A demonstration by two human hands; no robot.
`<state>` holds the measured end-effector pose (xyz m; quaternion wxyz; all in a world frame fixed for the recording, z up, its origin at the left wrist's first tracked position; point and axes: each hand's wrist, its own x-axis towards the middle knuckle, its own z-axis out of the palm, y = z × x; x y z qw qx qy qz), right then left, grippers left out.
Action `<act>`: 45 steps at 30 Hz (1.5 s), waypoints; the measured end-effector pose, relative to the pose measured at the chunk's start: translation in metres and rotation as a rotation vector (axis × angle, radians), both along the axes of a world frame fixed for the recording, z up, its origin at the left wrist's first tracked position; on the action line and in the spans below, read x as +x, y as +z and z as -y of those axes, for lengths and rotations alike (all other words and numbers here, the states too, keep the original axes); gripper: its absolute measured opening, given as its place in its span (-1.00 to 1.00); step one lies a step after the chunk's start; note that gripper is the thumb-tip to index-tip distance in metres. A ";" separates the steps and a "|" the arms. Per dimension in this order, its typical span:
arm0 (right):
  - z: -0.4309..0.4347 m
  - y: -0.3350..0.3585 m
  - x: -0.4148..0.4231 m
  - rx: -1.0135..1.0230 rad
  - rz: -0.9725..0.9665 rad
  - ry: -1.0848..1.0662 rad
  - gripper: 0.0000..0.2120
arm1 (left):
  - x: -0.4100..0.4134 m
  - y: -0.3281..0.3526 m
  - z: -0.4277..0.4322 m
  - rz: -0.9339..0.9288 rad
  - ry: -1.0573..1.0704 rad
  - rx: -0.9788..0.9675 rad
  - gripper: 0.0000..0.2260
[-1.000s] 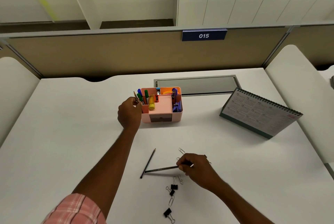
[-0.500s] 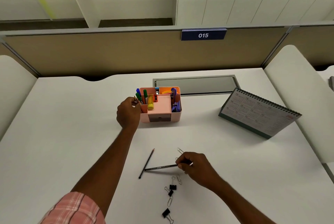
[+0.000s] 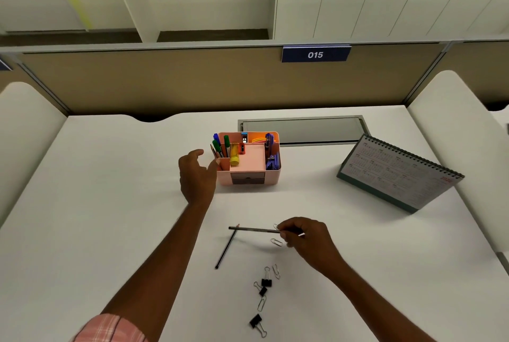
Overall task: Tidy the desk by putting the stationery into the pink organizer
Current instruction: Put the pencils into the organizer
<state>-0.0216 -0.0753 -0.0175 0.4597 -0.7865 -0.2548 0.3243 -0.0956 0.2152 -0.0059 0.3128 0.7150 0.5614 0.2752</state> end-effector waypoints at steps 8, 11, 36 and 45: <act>-0.033 0.034 0.020 0.132 0.126 -0.135 -0.87 | -0.049 -0.030 0.051 0.052 -0.042 -0.016 -0.73; -0.056 0.050 0.030 0.188 0.243 -0.113 -0.86 | -0.065 -0.047 0.066 -0.028 -0.101 -0.094 -0.84; -0.226 0.061 0.062 -0.076 0.853 0.269 -0.87 | -0.079 -0.085 0.107 -0.314 -0.343 -0.017 -0.92; -0.242 0.054 0.062 -0.131 0.883 0.348 -0.97 | -0.079 -0.089 0.105 -0.284 -0.371 -0.092 -0.95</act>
